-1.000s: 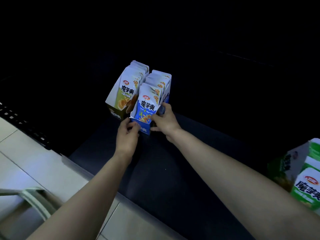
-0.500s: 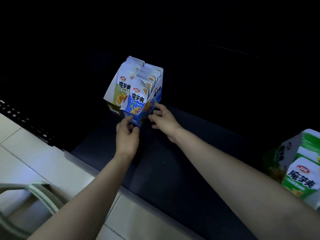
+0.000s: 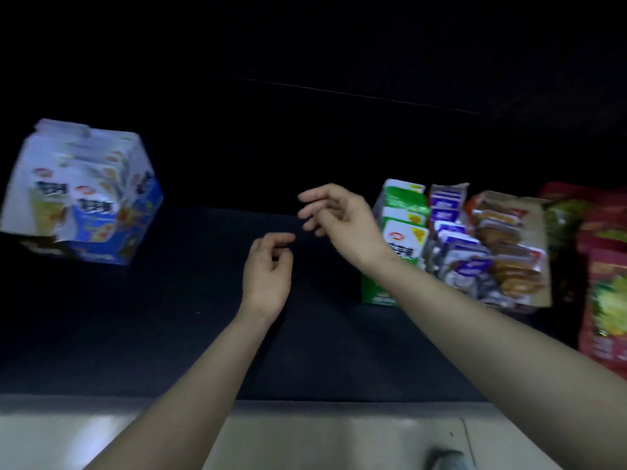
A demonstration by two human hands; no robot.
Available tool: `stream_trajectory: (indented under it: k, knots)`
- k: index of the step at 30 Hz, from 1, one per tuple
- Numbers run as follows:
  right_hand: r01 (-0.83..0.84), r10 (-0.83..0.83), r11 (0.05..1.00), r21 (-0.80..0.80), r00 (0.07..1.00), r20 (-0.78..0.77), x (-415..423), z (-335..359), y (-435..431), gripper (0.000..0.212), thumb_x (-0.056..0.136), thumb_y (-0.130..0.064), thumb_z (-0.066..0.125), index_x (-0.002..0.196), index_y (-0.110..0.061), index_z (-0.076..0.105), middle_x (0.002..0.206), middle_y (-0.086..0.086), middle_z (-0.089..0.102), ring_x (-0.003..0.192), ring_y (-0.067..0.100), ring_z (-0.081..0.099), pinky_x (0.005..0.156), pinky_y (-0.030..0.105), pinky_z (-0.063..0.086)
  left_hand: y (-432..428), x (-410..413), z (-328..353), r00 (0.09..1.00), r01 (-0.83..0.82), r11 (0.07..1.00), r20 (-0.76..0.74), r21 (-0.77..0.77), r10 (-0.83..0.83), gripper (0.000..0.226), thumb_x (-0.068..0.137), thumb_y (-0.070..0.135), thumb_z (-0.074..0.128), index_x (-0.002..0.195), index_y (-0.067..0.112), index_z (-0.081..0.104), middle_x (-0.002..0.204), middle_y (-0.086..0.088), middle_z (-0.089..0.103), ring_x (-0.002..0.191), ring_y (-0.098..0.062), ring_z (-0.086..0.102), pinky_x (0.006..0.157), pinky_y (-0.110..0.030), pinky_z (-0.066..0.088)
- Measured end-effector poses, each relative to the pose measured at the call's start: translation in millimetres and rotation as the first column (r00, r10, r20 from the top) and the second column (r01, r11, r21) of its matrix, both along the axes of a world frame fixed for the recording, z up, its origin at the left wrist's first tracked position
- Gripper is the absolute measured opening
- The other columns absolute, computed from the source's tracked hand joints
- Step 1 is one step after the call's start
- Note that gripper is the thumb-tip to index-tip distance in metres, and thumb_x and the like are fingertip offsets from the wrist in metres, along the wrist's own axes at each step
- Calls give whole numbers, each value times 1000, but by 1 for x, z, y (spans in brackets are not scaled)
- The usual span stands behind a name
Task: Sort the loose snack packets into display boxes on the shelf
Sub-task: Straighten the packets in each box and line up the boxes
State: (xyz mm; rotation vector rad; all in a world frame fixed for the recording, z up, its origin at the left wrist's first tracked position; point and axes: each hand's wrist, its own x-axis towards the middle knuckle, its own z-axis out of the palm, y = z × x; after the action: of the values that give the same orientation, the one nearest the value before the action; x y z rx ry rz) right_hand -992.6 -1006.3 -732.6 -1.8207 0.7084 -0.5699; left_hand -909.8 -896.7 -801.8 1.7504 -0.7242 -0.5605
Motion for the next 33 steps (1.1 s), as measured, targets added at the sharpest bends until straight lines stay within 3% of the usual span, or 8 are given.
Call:
stream_trajectory:
  k: [3, 6, 11, 17, 22, 26, 30, 33]
  knots:
    - [229, -233, 963, -144, 972, -14, -57, 0, -24, 33, 87, 11, 42, 97, -15, 59, 82, 1, 62, 73, 11, 60, 68, 19, 48, -25, -34, -5, 986, 165, 986, -29, 13, -164, 29, 101, 18, 48, 127, 23, 58, 128, 5, 51, 110, -1, 53, 84, -3, 37]
    - [318, -374, 894, -316, 918, -132, -112, -21, -38, 29, 88, 4, 52, 112, -13, 52, 103, 3, 55, 94, 16, 55, 82, 31, 47, -51, -65, -9, 958, 277, 961, -91, 25, -273, 41, 100, 24, 52, 140, 24, 48, 141, 2, 44, 128, -12, 47, 101, -22, 38]
    - [213, -268, 954, -210, 921, -283, -141, -55, -33, 66, 85, -14, 57, 145, -18, 29, 139, 2, 44, 134, 17, 40, 110, 42, 40, -77, -88, -18, 941, 330, 943, -92, 53, -324, 56, 99, 17, 53, 150, 27, 33, 144, 1, 48, 130, -16, 48, 104, -30, 41]
    - [259, -280, 959, -112, 923, -263, -129, -62, -30, 58, 89, -1, 57, 141, -15, 37, 120, -1, 58, 113, 14, 56, 97, 39, 49, -72, -82, -17, 937, 300, 934, 127, 193, -327, 59, 91, 3, 53, 145, 25, 44, 114, -2, 69, 93, -19, 65, 79, -30, 52]
    - [201, -231, 972, -122, 917, -326, -123, -49, -24, 59, 92, -8, 61, 144, -13, 33, 91, -8, 52, 80, 7, 54, 79, 33, 50, -41, -67, -7, 908, 254, 923, 258, 288, -330, 42, 87, 3, 58, 125, 17, 51, 91, 3, 65, 67, -9, 55, 53, -17, 35]
    - [85, -115, 991, -108, 939, -323, -111, -48, -4, 55, 89, -6, 62, 137, -14, 37, 94, -3, 55, 81, 11, 58, 80, 35, 53, -8, -53, -4, 900, 221, 913, 290, 342, -326, 39, 82, 9, 65, 115, 14, 44, 102, -4, 63, 87, -22, 59, 65, -30, 37]
    - [-39, 7, 995, -96, 951, -308, -103, -48, 17, 52, 84, -5, 65, 129, -16, 41, 89, -6, 55, 73, 7, 58, 70, 30, 51, 26, -46, 5, 898, 198, 877, 279, 438, -342, 44, 80, 14, 69, 110, 16, 37, 107, -4, 57, 88, -21, 58, 65, -31, 37]
    - [-136, 113, 990, -48, 939, -325, -104, -49, 25, 51, 83, -7, 67, 125, -16, 40, 91, -3, 58, 74, 13, 64, 69, 37, 56, 44, -44, 8, 909, 215, 836, 209, 504, -360, 49, 79, 19, 72, 109, 17, 34, 108, -4, 55, 88, -23, 60, 60, -30, 36]
